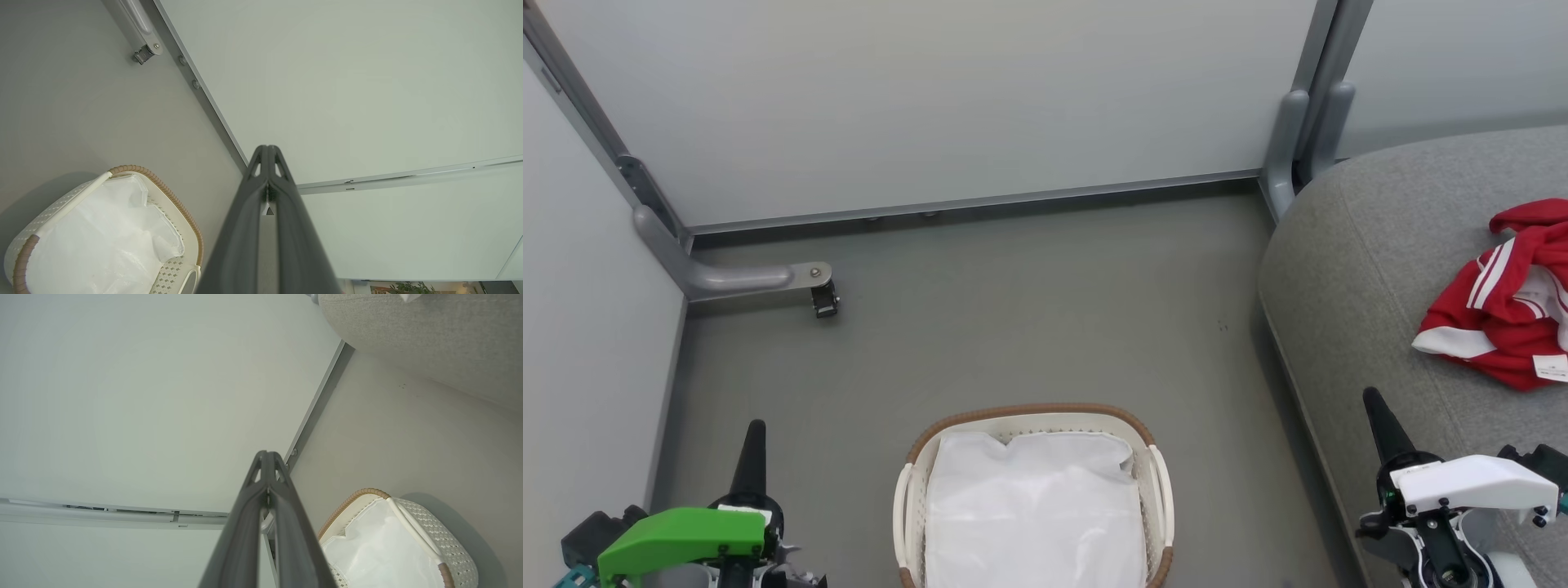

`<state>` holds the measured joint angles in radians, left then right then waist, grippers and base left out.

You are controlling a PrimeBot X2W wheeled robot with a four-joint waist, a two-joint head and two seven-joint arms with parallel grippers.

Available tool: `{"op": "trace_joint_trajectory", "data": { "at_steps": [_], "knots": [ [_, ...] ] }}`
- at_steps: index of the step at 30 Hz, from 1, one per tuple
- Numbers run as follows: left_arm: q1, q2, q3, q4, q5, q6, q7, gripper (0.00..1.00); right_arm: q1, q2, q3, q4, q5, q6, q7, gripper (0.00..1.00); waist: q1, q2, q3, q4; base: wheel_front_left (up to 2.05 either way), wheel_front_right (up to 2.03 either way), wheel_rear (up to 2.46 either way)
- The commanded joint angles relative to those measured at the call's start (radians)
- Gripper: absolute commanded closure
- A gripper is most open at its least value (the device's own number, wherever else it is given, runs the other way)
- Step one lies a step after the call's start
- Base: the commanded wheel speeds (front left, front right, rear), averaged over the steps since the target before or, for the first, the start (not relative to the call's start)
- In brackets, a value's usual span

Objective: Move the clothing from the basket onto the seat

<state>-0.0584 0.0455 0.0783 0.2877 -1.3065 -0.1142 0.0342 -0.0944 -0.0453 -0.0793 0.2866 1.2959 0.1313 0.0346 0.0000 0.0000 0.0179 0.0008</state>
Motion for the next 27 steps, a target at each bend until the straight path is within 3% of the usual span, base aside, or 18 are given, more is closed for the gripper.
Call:
{"op": "trace_joint_trajectory", "data": {
  "at_steps": [1,27],
  "knots": [
    [-0.029,0.006,0.007,-0.013,-0.022,-0.004,0.006,1.0,-0.017,-0.006,-0.005,-0.012,0.023,-0.001,0.005,1.0,0.0,0.0,0.0,0.0,0.0,0.0,0.0],
    [-0.051,0.007,0.029,-0.035,-0.221,-0.015,0.059,1.0,-0.018,-0.007,-0.028,-0.035,0.228,-0.001,0.059,1.0,0.0,0.0,-0.01,0.0,0.0,0.0,0.0]
  ]
}}
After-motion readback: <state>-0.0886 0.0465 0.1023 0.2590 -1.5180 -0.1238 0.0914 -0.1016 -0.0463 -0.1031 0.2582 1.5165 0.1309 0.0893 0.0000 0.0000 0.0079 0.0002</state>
